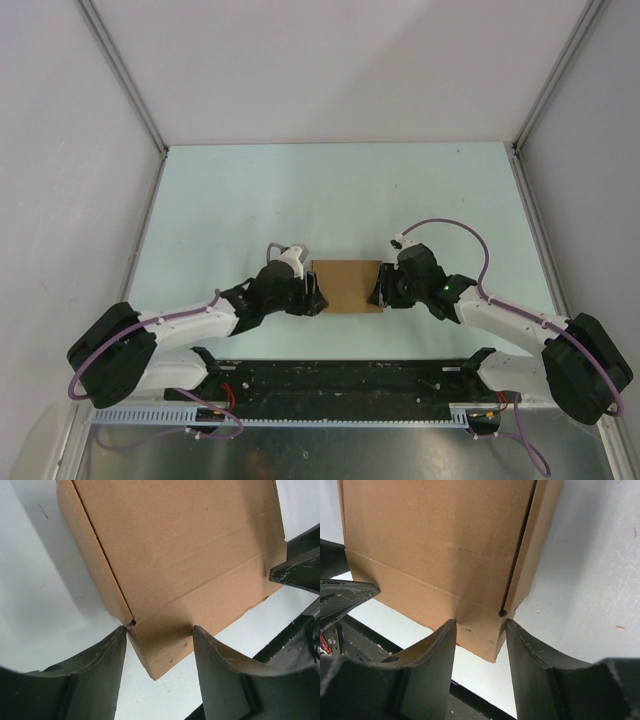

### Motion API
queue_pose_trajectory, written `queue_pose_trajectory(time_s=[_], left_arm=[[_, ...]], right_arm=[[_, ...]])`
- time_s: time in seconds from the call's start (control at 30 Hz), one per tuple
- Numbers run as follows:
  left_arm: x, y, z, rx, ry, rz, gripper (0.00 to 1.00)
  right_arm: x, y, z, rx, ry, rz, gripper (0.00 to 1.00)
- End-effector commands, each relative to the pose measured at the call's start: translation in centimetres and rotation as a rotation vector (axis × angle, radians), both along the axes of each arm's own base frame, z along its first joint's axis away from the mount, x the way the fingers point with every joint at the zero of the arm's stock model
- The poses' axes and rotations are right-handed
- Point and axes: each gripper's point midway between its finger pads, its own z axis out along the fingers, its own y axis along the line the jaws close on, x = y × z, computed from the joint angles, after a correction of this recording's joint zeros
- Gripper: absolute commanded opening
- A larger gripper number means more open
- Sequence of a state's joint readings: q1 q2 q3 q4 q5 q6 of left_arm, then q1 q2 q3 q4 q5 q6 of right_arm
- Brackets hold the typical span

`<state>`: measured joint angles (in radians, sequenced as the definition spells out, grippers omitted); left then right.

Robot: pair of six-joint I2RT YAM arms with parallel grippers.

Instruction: Fold the paper box

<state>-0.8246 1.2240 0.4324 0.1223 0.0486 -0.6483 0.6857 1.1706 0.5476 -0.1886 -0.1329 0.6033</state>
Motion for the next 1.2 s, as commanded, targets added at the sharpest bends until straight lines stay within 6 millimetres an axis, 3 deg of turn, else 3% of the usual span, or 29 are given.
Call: queue_pose_trajectory(time_s=[0.0, 0.7, 0.8, 0.97, 1.17], left_arm=[[0.7, -2.3, 3.4, -0.115, -0.053, -0.031, 0.59], [0.7, -2.2, 2.3, -0.088, -0.047, -0.042, 0.46], [0.6, -2.0, 1.7, -0.070, -0.046, -0.049, 0.48], [0.7, -0.7, 0.6, 0.012, -0.059, -0.041, 0.56], [0.9, 0.4, 0.8, 0.082, -0.083, -0.043, 0.62]], right_arm=[[0.2, 1.2, 0.7, 0.058, -0.007, 0.012, 0.48], [0.3, 1.1, 0.6, 0.042, -0.022, 0.020, 0.46], [0.3, 0.9, 0.6, 0.033, -0.028, 0.025, 0.48], [0.5, 0.2, 1.2, 0.029, -0.047, 0.022, 0.59], [1.0, -0.6, 2.3, 0.048, -0.064, 0.005, 0.62]])
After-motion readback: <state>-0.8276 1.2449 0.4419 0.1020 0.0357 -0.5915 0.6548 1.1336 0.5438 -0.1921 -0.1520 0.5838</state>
